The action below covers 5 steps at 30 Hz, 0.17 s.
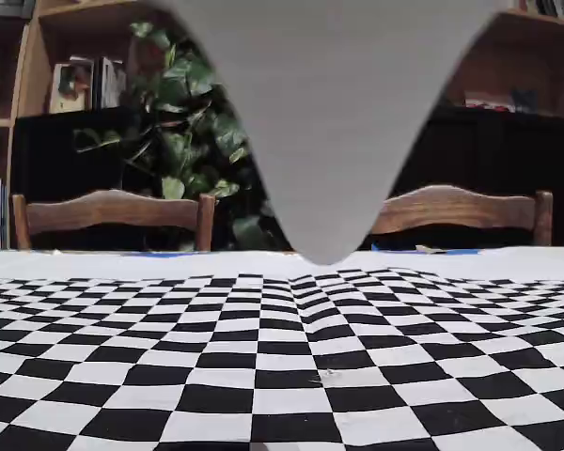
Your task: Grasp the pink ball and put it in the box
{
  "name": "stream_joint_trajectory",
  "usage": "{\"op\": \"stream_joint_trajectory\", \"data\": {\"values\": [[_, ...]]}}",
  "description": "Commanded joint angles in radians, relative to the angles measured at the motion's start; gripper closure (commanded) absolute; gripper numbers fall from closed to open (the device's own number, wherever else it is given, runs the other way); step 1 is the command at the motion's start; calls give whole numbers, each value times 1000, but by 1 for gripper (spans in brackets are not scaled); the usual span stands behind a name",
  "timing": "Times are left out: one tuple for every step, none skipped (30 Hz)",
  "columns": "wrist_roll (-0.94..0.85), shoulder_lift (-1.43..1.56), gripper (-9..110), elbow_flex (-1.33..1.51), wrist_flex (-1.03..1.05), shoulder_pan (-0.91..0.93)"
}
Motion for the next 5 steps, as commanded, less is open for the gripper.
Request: {"op": "stream_joint_trajectory", "data": {"values": [[-5, 15, 101, 8, 5, 5], [-5, 15, 101, 8, 5, 5], [-5, 15, 101, 8, 5, 5], [-5, 15, 101, 8, 5, 5], [-5, 15, 101, 8, 5, 5]]}}
